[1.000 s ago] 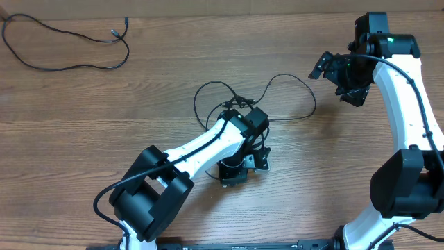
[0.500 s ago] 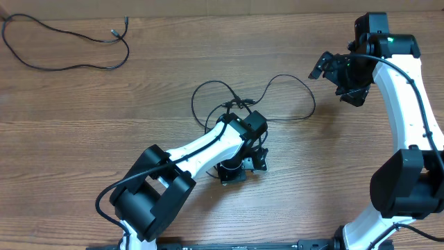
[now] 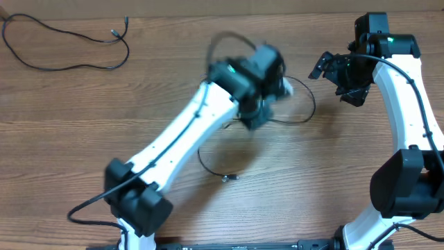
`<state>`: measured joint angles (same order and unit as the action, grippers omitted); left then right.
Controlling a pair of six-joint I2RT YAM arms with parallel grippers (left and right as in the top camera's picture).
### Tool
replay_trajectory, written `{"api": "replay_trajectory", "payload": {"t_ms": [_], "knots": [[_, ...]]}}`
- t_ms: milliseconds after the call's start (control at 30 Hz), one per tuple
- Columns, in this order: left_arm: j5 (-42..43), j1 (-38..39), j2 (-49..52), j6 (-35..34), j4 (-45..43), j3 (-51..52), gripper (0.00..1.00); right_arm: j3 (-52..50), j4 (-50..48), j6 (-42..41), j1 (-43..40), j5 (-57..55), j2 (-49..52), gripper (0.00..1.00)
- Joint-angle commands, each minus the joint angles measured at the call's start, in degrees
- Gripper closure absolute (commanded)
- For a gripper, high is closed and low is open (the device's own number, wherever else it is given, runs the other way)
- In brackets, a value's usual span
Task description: Untangle cables
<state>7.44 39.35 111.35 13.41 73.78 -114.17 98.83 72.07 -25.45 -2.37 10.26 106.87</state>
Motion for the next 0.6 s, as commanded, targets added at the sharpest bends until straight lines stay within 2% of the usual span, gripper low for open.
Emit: {"api": "replay_trajectory", "payload": {"t_ms": [0, 67, 233, 433, 567], "knots": [[6.93, -3.78, -3.98, -8.96, 0.55, -11.74, 0.96, -0.24, -0.26, 0.04, -0.11, -0.15, -1.27, 0.0], [12.9, -6.73, -5.09, -9.81, 0.31, -18.93, 0.96, -0.24, -0.26, 0.04, -0.11, -0.15, -1.27, 0.0], [27.91, -12.04, -6.71, -11.78, -2.08, -29.14, 0.96, -0.24, -0.26, 0.04, -0.11, -0.15, -1.27, 0.0], [33.48, -16.81, -7.34, -27.52, -11.23, -36.68, 0.96, -0.24, -0.26, 0.04, -0.11, -0.15, -1.27, 0.0], [34.18, -19.15, -7.39, -30.21, -15.89, -39.06, 0.96, -0.24, -0.26, 0.04, -0.11, -0.15, -1.27, 0.0]]}}
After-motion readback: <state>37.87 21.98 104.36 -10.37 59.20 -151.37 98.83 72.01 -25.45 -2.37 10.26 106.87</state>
